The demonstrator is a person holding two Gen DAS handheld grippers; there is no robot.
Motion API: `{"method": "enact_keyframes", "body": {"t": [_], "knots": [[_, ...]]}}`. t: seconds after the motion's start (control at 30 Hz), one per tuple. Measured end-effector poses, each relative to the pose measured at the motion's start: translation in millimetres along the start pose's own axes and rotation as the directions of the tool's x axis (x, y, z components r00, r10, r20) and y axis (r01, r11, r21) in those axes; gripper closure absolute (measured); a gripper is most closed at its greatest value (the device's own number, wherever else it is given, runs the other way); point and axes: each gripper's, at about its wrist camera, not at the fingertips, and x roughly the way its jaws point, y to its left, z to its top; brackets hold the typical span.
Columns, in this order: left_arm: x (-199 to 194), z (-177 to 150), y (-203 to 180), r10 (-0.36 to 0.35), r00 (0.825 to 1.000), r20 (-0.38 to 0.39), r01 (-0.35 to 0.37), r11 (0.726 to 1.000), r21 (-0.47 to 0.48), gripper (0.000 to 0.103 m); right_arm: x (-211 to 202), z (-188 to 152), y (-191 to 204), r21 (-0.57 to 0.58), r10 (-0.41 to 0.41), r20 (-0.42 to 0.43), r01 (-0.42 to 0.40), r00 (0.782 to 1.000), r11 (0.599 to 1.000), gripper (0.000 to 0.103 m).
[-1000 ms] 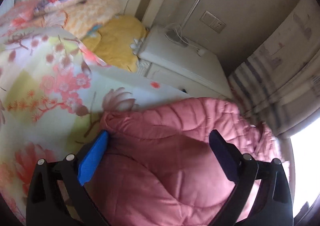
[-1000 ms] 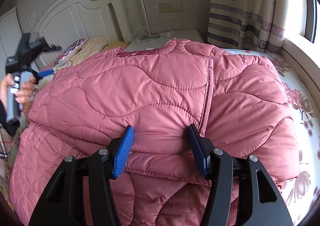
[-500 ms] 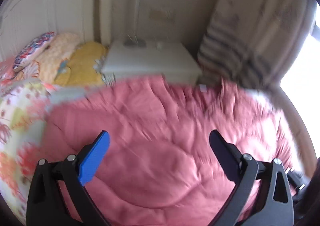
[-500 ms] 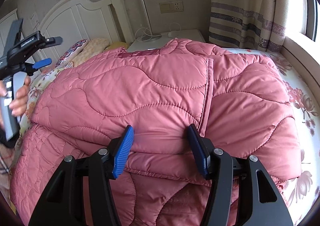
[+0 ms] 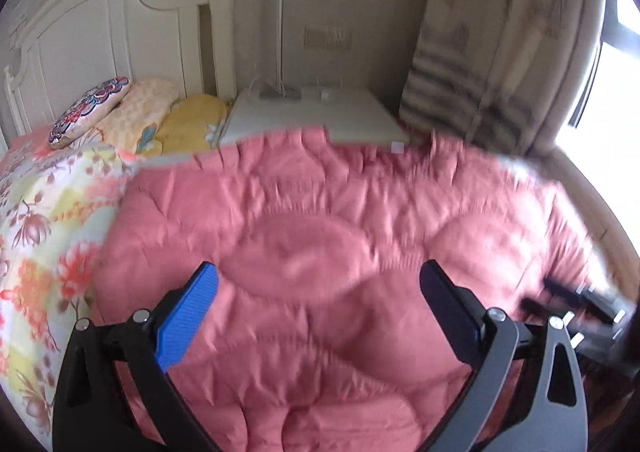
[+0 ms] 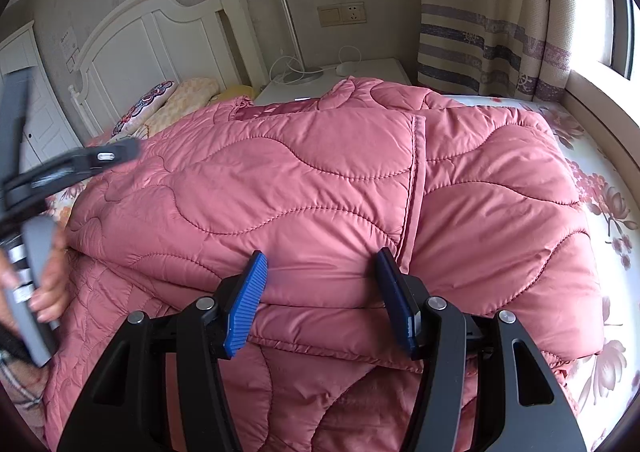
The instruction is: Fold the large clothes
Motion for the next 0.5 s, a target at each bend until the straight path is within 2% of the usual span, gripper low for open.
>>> {"method": "enact_keyframes", "body": {"t": [0.1, 0.27, 0.4, 0.43, 0.5], "knots": [[24, -15, -3, 0.032, 0.999, -0.036, -0.031, 0.999, 0.022, 0.002, 0, 0, -1, -0.001, 0.001, 0.0, -0.001, 1.0, 1.0, 0.048], [30, -15, 6, -0.014, 0.999, -0.047, 0.012, 1.0, -0.028, 0.002, -2, 1, -2, -0.008, -0.009, 0.006, 0.009, 1.0, 1.0, 0.048], [30, -15, 10, -0.031, 0.998, -0.047, 0.029, 0.998, -0.047, 0.002, -20, 8, 1, 0.02, -0.025, 0.043, 0.025, 0.999, 0.999, 0.048], [30, -15, 10, -0.031, 0.998, -0.047, 0.029, 0.998, -0.047, 0.002, -25, 12, 4, 0.007, -0.034, 0.06, 0.034, 0.998, 0.999, 0.048], [30, -15, 11, -0.037, 0.998, -0.046, 0.034, 0.998, -0.051, 0.002, -31, 30, 16, -0.058, -0.11, 0.109, 0.117, 0.988, 0.991, 0.048]]}}
